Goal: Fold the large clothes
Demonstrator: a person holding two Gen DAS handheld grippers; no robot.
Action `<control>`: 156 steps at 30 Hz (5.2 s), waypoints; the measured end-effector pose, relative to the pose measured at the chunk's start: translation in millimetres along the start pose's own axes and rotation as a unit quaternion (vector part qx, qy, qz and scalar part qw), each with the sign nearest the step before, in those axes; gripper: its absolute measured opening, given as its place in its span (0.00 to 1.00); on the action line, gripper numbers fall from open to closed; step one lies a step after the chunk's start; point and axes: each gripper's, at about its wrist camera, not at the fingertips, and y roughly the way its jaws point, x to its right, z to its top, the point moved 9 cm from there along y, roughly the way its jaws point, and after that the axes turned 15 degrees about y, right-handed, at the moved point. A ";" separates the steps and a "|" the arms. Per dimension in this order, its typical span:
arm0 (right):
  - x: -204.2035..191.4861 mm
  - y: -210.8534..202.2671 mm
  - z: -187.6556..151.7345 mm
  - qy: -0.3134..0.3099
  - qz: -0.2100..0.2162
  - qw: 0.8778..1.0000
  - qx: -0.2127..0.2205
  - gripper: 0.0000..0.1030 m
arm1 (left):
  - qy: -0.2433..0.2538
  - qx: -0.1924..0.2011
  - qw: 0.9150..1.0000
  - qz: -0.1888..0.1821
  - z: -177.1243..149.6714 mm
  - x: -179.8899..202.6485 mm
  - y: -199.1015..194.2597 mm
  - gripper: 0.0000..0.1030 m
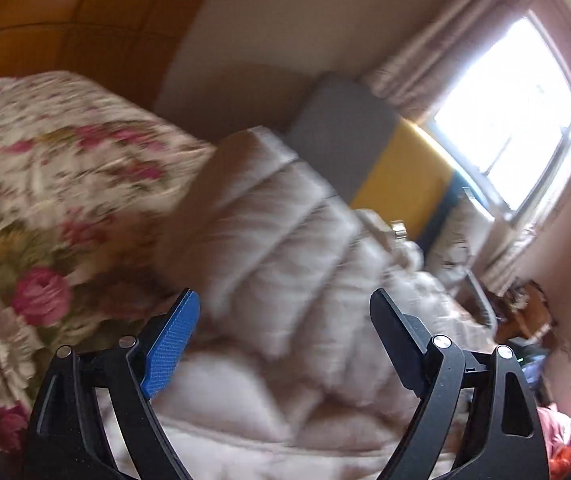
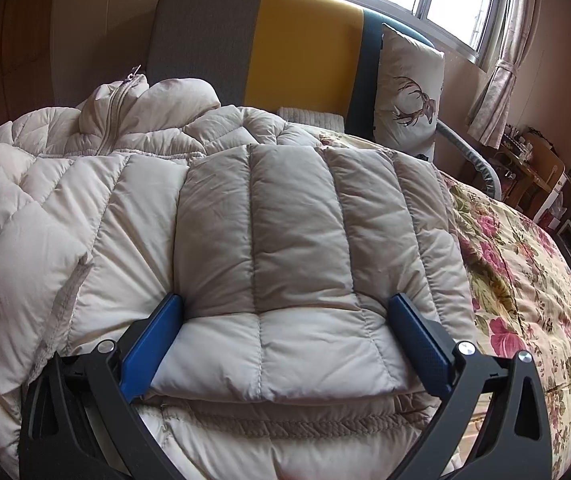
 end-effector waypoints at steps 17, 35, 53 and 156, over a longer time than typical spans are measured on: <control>-80.0 -58.8 -24.3 0.115 0.271 0.943 -0.153 0.30 | -0.078 0.012 0.996 -0.043 -30.8 -26.1 -1.8 0.83; -57.1 -27.9 38.2 0.122 0.239 0.963 0.017 0.05 | 0.099 -0.215 0.966 0.106 -7.8 -35.0 55.2 0.84; -29.6 -10.2 28.0 0.185 0.236 0.954 -0.010 0.05 | 0.053 -0.052 0.996 0.039 35.1 -29.1 81.2 0.88; -107.6 34.0 37.7 -0.019 0.112 0.993 -0.008 0.35 | 0.100 -0.167 0.976 0.096 49.5 -38.2 158.1 0.97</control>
